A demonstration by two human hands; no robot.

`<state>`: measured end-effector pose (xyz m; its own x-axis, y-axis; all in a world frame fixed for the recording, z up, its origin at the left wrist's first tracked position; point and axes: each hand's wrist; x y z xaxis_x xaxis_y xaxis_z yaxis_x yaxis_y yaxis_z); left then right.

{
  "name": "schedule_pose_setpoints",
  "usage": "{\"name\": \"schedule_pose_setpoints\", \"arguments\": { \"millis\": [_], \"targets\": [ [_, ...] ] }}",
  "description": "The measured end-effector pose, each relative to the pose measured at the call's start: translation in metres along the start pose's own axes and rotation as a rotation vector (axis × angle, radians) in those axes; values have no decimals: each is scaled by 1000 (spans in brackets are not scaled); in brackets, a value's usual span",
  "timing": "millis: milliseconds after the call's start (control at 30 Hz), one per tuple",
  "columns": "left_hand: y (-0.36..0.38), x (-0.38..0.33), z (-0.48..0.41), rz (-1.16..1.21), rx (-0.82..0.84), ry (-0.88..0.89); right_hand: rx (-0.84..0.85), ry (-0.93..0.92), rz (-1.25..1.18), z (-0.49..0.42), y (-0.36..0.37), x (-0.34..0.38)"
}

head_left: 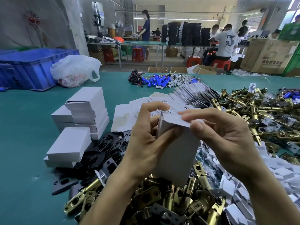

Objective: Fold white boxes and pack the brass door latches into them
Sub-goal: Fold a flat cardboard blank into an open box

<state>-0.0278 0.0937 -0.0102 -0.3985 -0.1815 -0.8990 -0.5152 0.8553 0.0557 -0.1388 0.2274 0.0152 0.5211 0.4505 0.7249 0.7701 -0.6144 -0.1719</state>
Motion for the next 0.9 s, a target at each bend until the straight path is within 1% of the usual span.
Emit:
{"name": "schedule_pose_setpoints", "arguments": {
  "millis": [167, 333, 433, 600, 900],
  "targets": [
    [0, -1, 0, 25, 24, -18, -40, 29, 17, -2, -1, 5],
    [3, -1, 1, -52, 48, -9, -120, 11, 20, -5, 1, 8],
    [4, -1, 0, -54, 63, 5, -158, -4, 15, -4, 0, 8],
    [3, -1, 1, -36, 66, -3, -150, -56, 1, -3, 1, 7],
    [2, 1, 1, -15, 41, -27, -160, -15, -84, -5, 0, 5]
  ]
}}
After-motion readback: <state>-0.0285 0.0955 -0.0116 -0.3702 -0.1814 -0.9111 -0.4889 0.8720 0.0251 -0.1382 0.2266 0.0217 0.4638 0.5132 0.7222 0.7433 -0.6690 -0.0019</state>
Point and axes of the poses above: each hand's wrist, its own z-axis away from the middle knuckle, its own y-axis out of the palm, x = y × z, and after that the axes turned 7 degrees about -y, right-handed
